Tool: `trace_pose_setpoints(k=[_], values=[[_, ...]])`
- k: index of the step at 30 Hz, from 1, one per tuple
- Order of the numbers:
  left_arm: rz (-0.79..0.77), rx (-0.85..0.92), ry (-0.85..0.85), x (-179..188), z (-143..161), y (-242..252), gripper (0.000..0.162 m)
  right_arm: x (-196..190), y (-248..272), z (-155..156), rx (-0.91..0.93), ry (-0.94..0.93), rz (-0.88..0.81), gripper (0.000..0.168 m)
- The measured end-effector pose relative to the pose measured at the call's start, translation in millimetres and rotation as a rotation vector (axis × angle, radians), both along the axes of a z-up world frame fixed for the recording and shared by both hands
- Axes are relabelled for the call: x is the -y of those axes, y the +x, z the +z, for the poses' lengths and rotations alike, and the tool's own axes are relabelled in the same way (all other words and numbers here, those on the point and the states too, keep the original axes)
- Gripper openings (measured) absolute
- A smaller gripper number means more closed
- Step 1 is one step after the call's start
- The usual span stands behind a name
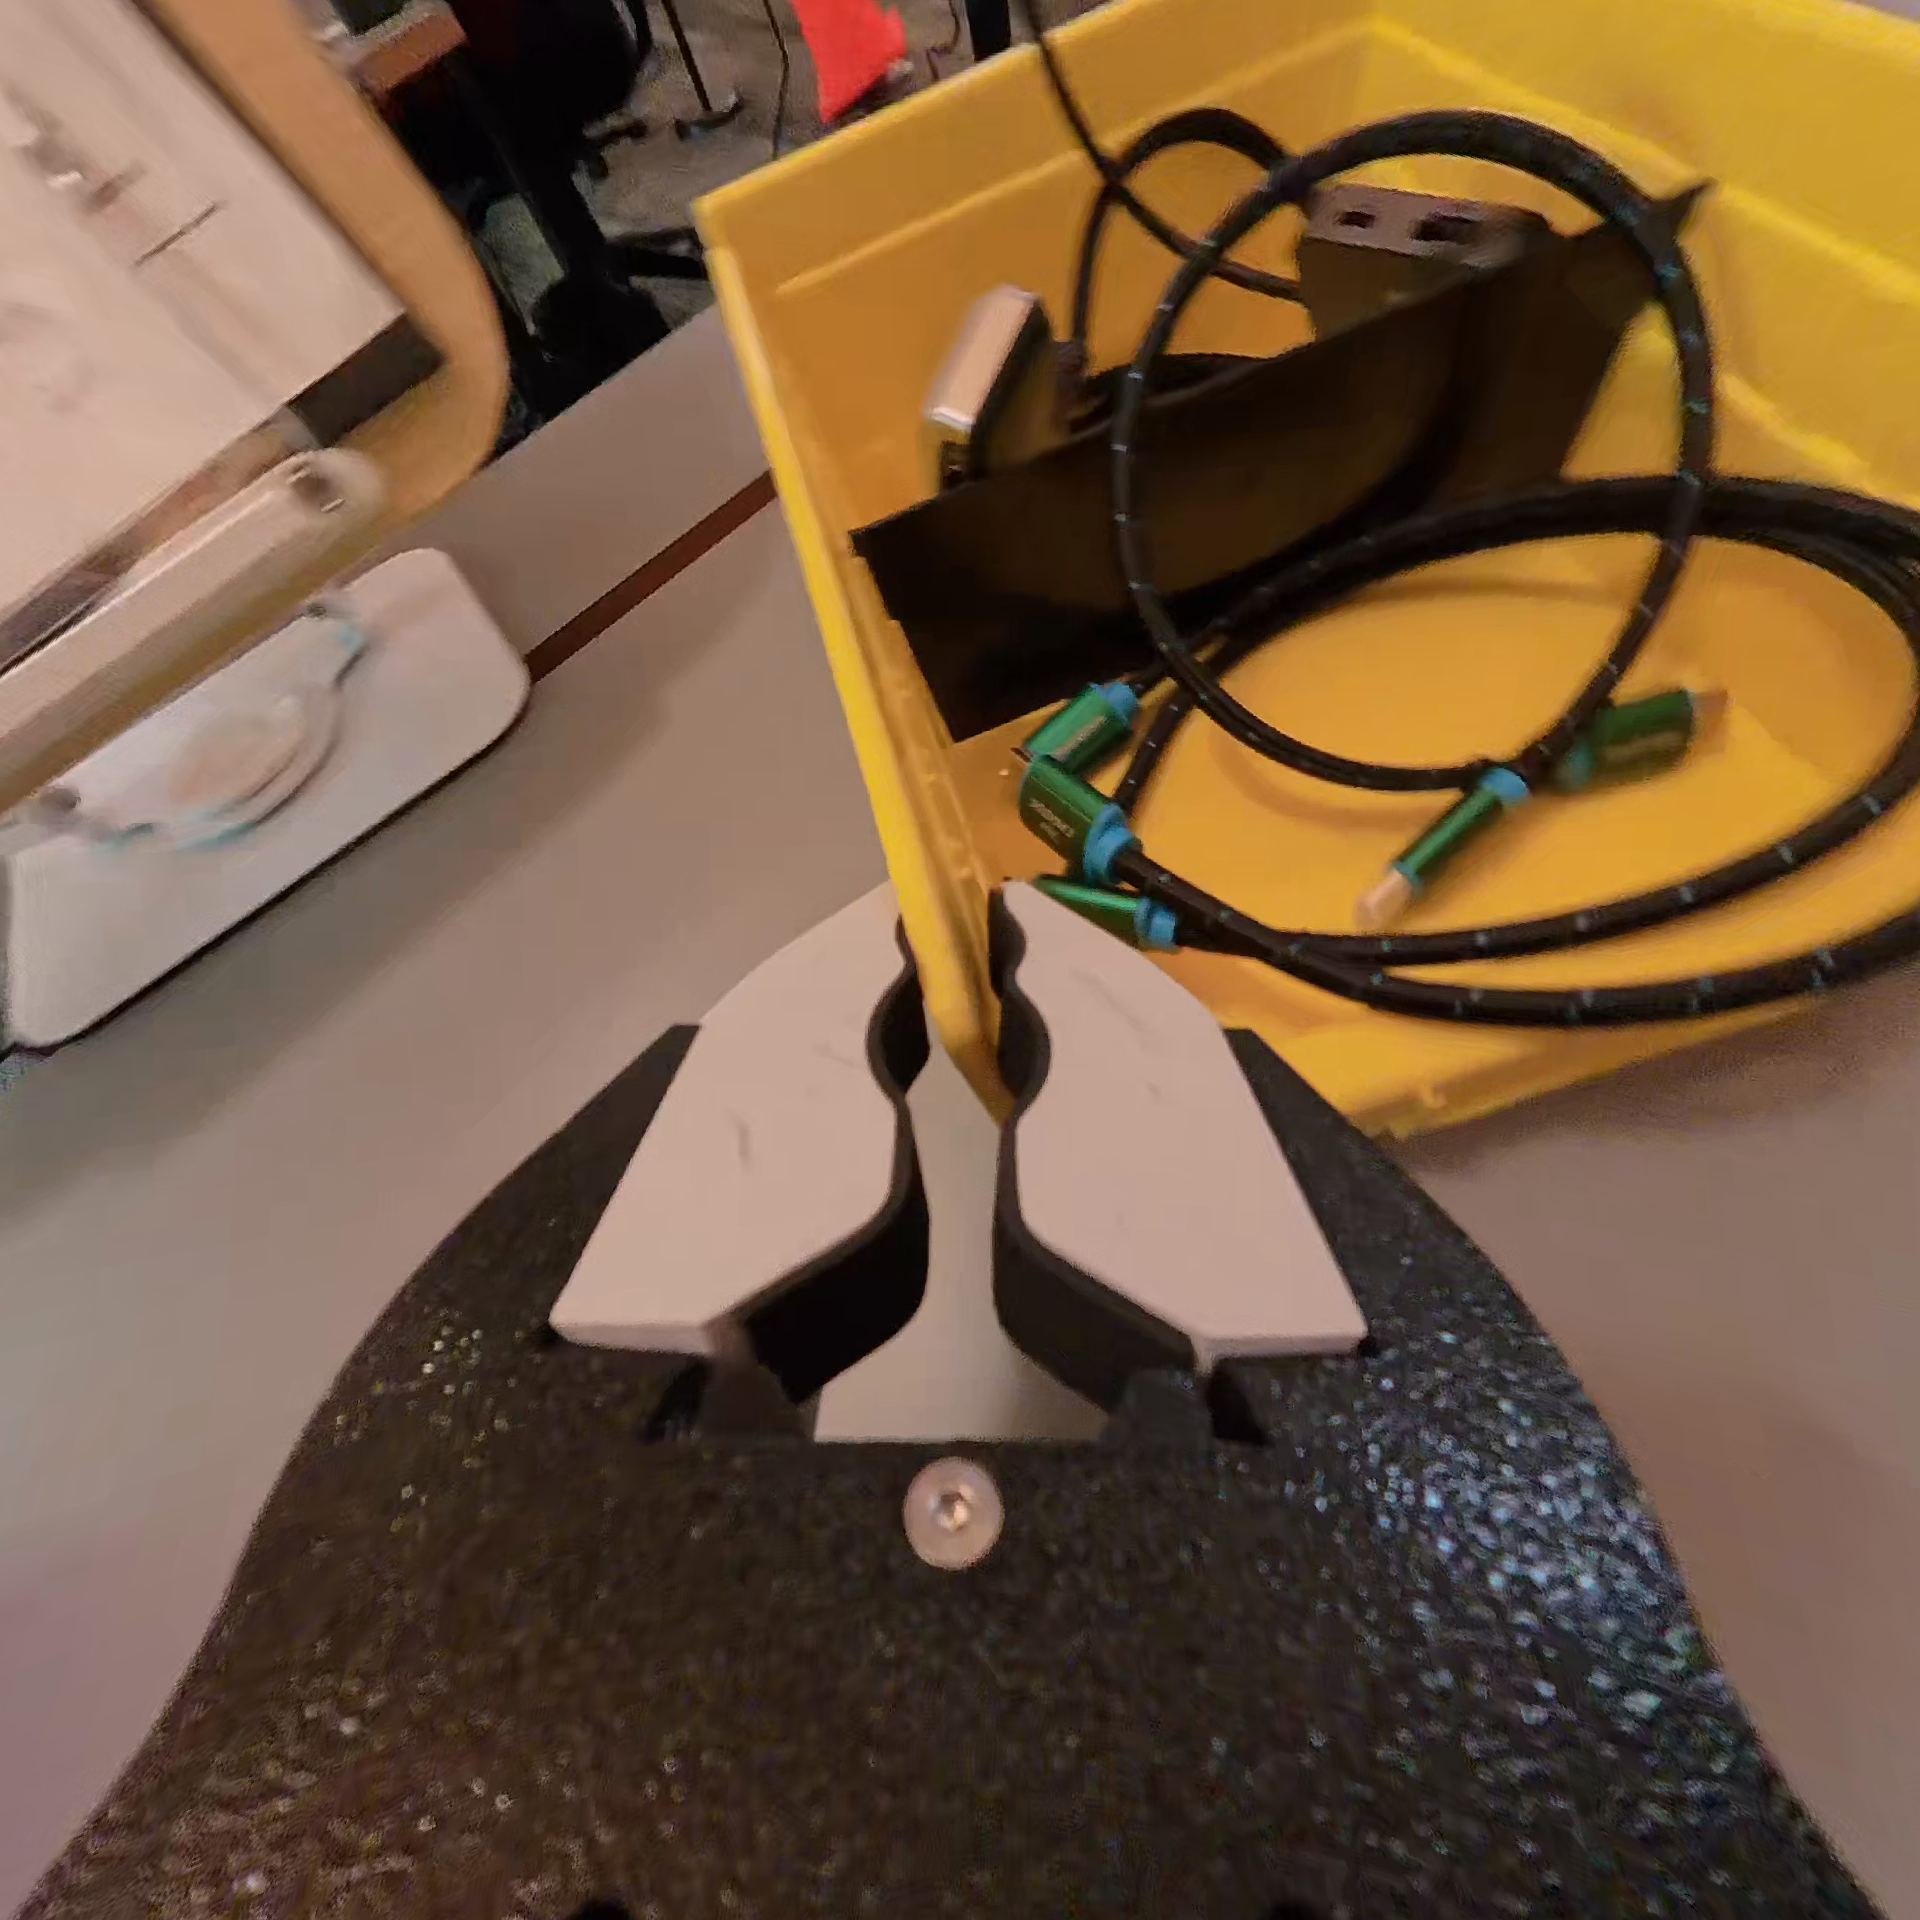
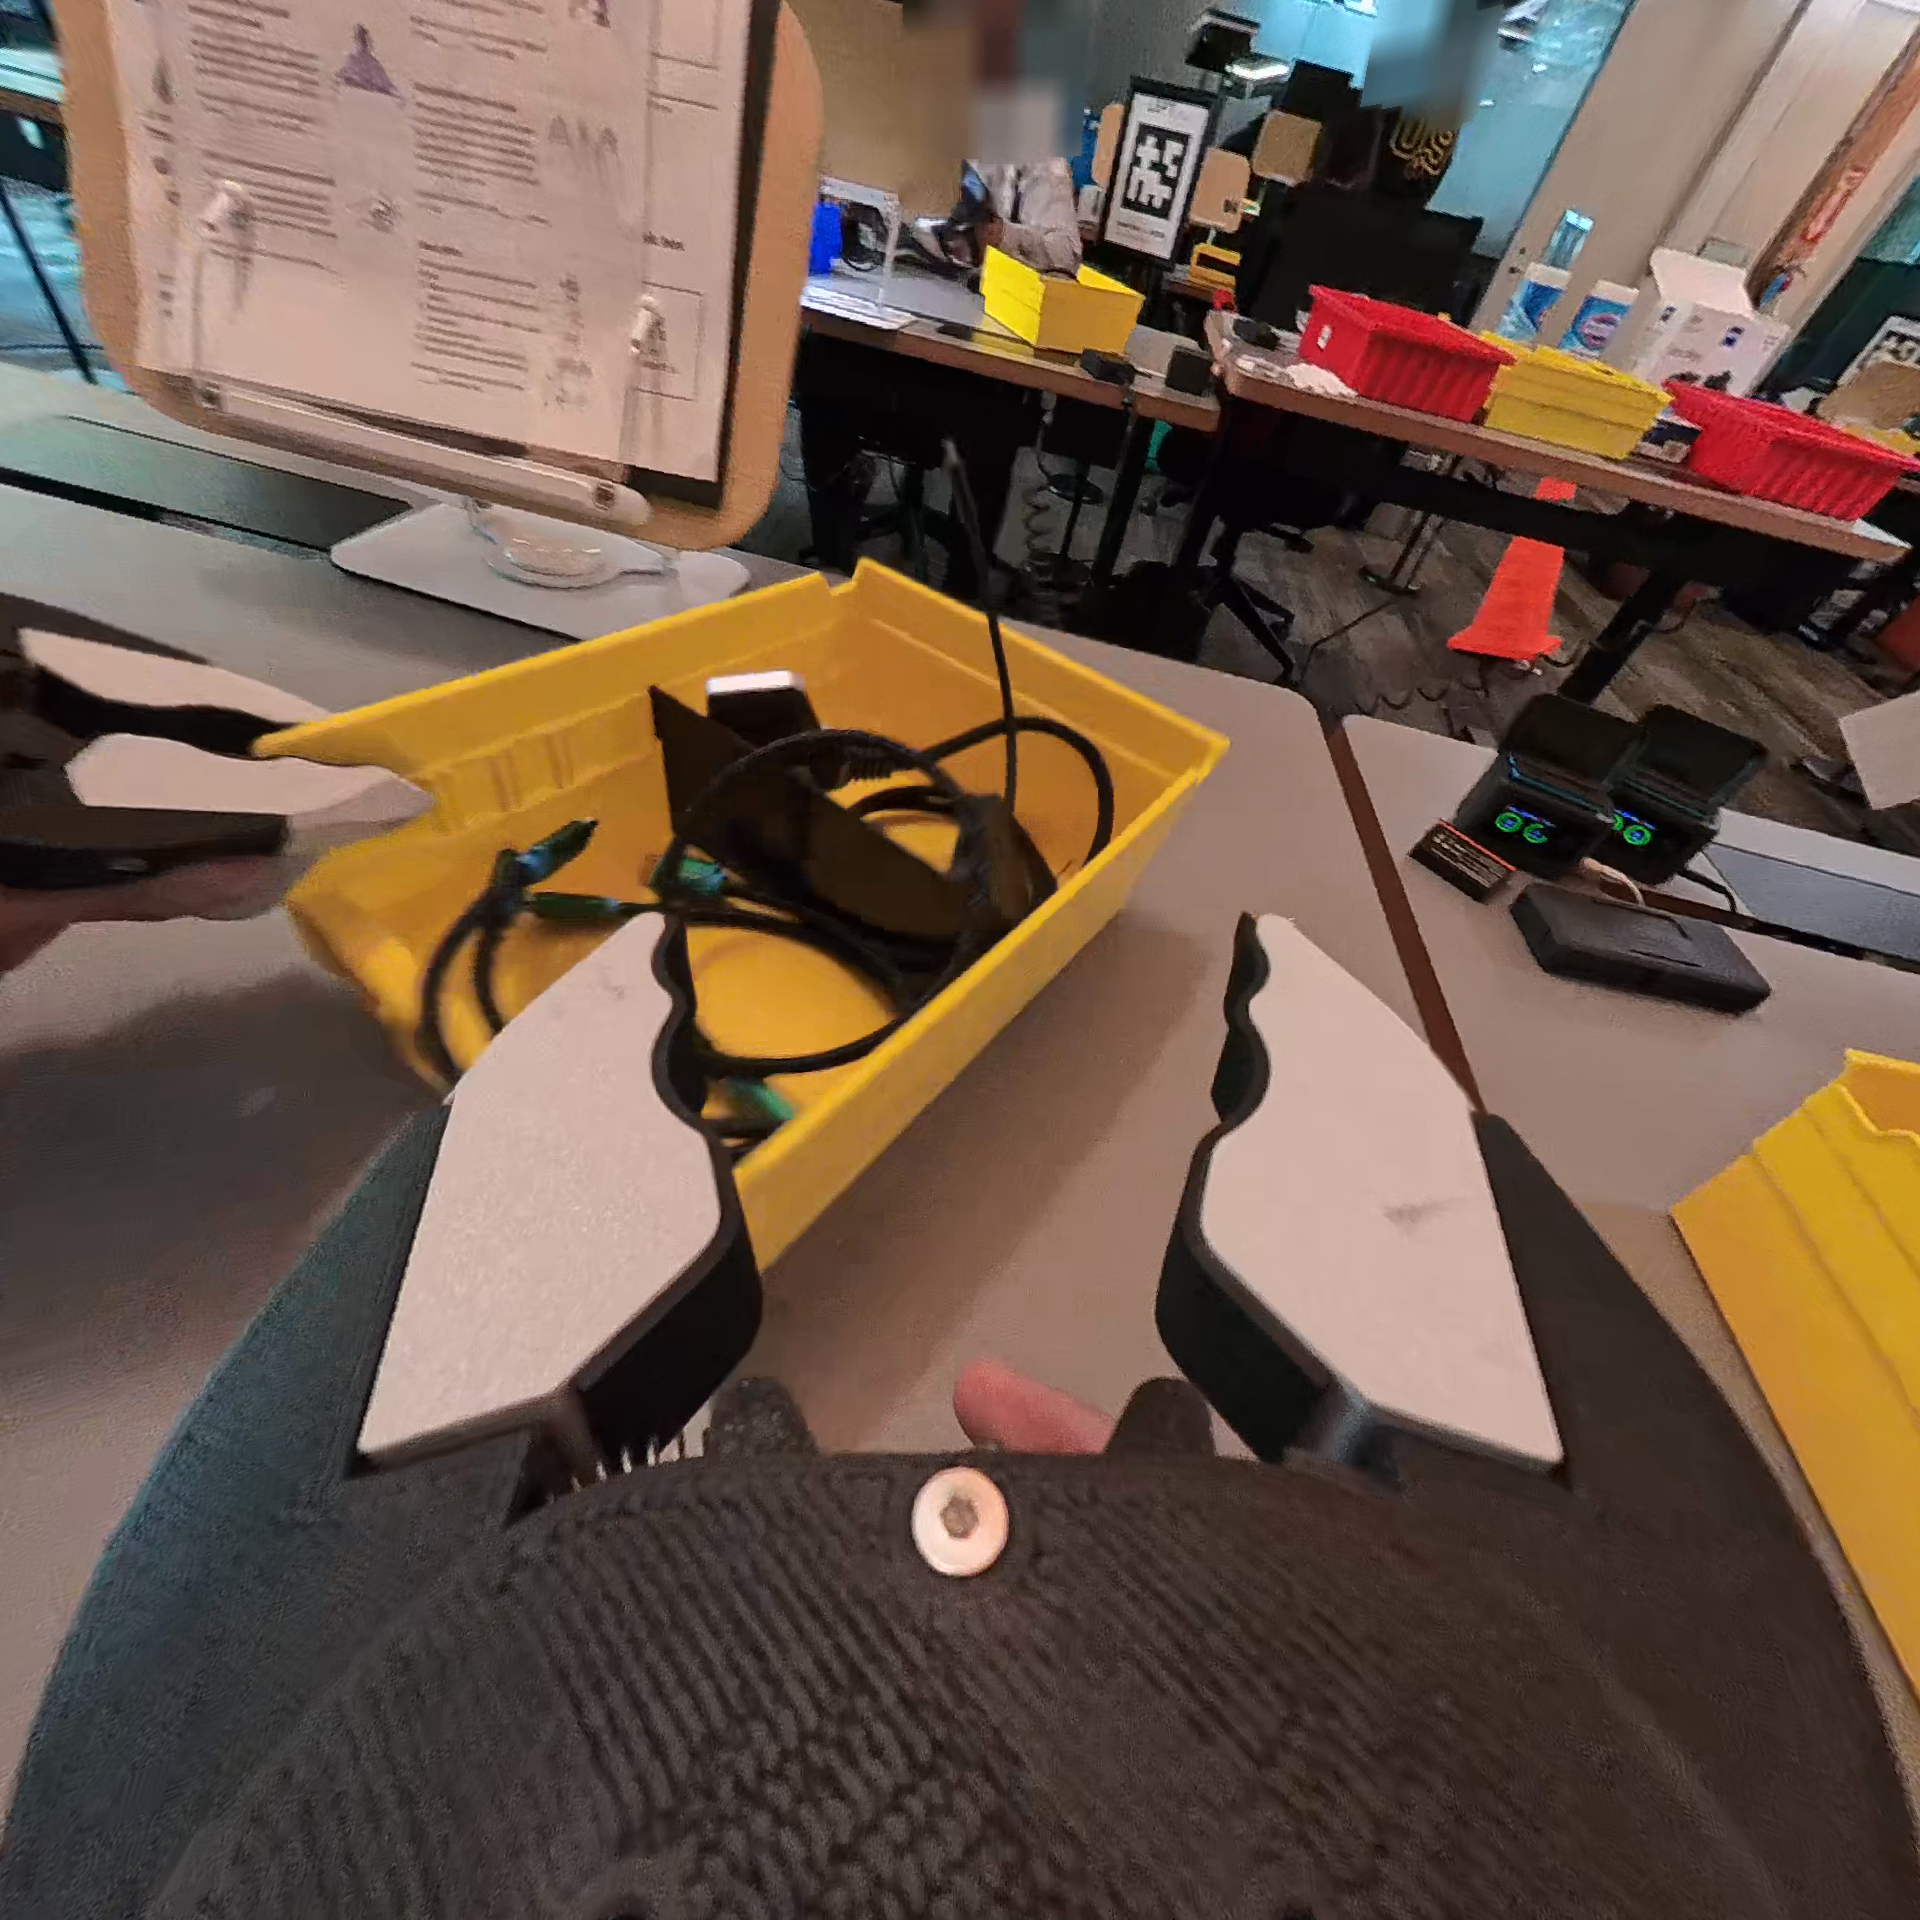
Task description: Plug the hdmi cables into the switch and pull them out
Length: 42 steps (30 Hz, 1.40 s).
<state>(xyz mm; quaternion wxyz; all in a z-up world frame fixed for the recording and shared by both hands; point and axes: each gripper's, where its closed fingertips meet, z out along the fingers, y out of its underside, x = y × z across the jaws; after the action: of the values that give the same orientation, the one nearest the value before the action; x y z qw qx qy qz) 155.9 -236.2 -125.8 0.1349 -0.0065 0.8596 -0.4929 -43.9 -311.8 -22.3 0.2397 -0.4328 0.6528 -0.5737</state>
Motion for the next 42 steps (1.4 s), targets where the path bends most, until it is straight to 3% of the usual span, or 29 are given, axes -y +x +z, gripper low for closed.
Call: trace_pose_setpoints(k=[6,11,14,20,23,27,31,33,34,35,39,42], values=[[-0.025,-0.095,-0.09,-126.6,1.3,30.4,0.005,-43.6,35.5,11.6,0.052,0.08,0.141,0.101],[0.004,-0.076,-0.1,-224.9,2.1,43.8,0.005,-148.3,101.7,32.9,0.139,0.229,0.512,0.098],[0.003,-0.055,-0.097,-255.6,2.3,53.5,0.006,-203.1,153.0,57.2,0.167,0.243,0.674,0.102],[-0.014,-0.123,-0.164,-260.8,3.6,59.8,0.005,-277.6,306.2,56.4,-0.032,0.384,0.782,0.107],[0.021,-0.082,-0.217,-260.2,6.1,64.0,0.005,-297.7,381.3,22.5,-0.182,0.525,0.746,0.104],[0.038,-0.091,-0.263,-261.2,6.4,65.9,0.005,-305.5,452.0,-45.9,-0.371,0.653,0.585,0.099],[0.045,-0.066,-0.28,-261.1,6.9,67.9,0.005,-312.8,483.7,-114.6,-0.515,0.726,0.432,0.097],[0.051,-0.049,-0.279,-261.2,7.0,68.1,0.006,-335.9,491.4,-134.0,-0.559,0.795,0.494,0.077],[0.053,-0.034,-0.277,-261.3,7.2,68.6,0.006,-337.0,492.8,-144.4,-0.59,0.782,0.466,0.075],[0.054,-0.022,-0.276,-261.3,7.2,69.1,0.006,-329.3,494.7,-151.5,-0.617,0.696,0.434,0.05],[0.058,-0.007,-0.274,-260.7,7.3,70.8,0.006,-329.4,504.4,-147.4,-0.57,0.738,0.392,0.042],[0.063,0.011,-0.272,-261.0,7.3,71.2,0.007,-321.0,512.4,-120.0,-0.468,0.769,0.398,0.041]])
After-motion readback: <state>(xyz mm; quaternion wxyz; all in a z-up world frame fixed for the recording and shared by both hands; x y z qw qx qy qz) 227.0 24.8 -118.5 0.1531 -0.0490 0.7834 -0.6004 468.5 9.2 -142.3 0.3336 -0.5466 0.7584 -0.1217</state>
